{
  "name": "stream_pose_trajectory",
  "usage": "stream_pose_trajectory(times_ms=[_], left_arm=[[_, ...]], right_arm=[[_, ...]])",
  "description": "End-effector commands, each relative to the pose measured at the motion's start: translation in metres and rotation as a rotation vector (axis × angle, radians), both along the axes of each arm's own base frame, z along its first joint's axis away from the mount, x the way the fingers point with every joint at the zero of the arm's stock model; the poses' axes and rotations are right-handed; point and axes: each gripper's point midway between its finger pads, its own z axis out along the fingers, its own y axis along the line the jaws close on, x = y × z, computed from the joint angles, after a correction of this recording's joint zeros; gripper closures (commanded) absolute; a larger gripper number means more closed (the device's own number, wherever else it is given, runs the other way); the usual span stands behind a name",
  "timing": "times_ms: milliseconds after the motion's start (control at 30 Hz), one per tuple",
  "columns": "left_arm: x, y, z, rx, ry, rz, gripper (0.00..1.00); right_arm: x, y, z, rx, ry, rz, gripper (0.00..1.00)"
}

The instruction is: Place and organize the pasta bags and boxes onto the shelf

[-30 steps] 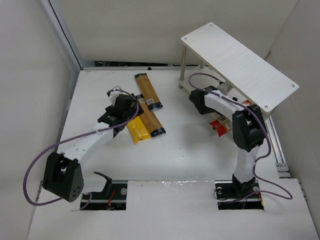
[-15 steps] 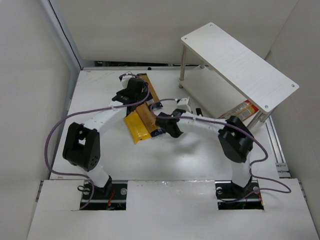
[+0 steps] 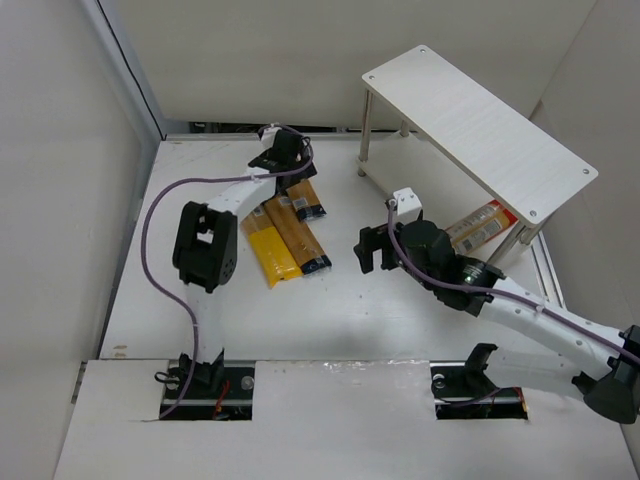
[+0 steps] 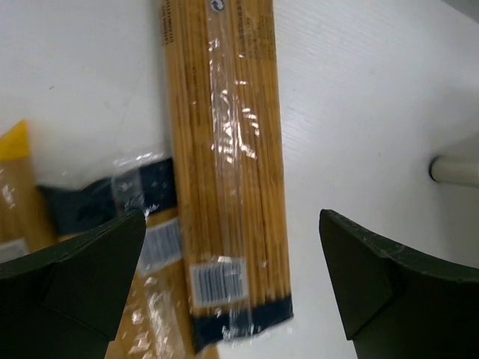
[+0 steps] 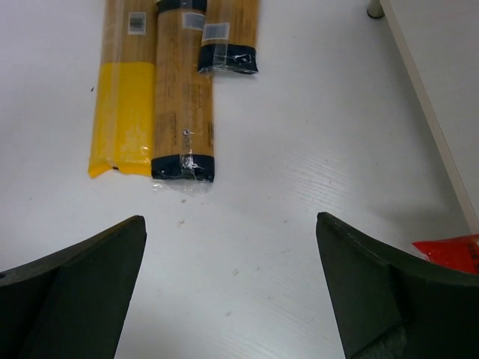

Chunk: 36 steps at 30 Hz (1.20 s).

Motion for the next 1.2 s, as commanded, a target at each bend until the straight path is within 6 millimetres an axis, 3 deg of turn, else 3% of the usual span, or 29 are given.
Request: stream_pose_trajectory(times_ms=[0, 67, 267, 400, 633, 733, 800, 867, 900, 1033, 1067, 1100, 1167], left_arm=[[0.012, 0.0, -0.011, 0.045, 0.057, 0.024, 0.0], [0.029, -0.005, -0.017, 0.051, 0.049, 0.033, 0.0], [0.046, -0.001, -0.039, 0.049, 0.06, 0.057, 0.0], [0.056, -0.014, -0.055, 0.018, 0.076, 0.025, 0.0], [0.057, -0.014, -0.081, 0.037, 0.123, 0.025, 0.0], [0.048, -0.012, -0.098, 0.064, 0.171, 0.002, 0.04], [0.046, -0.017, -0.098, 0.077, 0.171, -0.022, 0.15], [0.039, -0.014, -0.111, 0.11, 0.213, -0.041, 0.26], [0.036, -0.012, -0.113, 0.116, 0.227, -0.041, 0.37], [0.03, -0.012, -0.118, 0.126, 0.251, -0.065, 0.68], [0.029, -0.014, -0.118, 0.118, 0.254, -0.072, 0.89], [0.029, -0.013, -0.118, 0.126, 0.254, -0.081, 1.0], [0.031, -0.008, -0.109, 0.149, 0.232, -0.073, 1.0]], right_arm=[[-0.004, 0.006, -0.005, -0.024, -0.015, 0.071, 0.01], [-0.006, 0.002, -0.014, -0.043, 0.008, 0.059, 0.01], [-0.004, -0.006, -0.017, -0.069, 0.009, 0.025, 0.01], [-0.001, -0.012, -0.019, -0.084, 0.01, -0.002, 0.01], [0.002, -0.024, -0.026, -0.096, 0.022, -0.046, 0.01], [0.003, -0.028, -0.03, -0.089, 0.026, -0.06, 0.01], [0.006, -0.032, -0.03, -0.084, 0.027, -0.083, 0.01], [0.007, -0.033, -0.029, -0.078, 0.027, -0.098, 0.01], [0.009, -0.037, -0.029, -0.084, 0.02, -0.118, 0.01], [0.01, -0.043, -0.021, -0.069, -0.003, -0.155, 0.01], [0.009, -0.044, -0.017, -0.06, -0.01, -0.155, 0.01], [0.008, -0.045, -0.013, -0.04, -0.014, -0.16, 0.01], [0.007, -0.049, -0.015, -0.046, -0.015, -0.168, 0.01]])
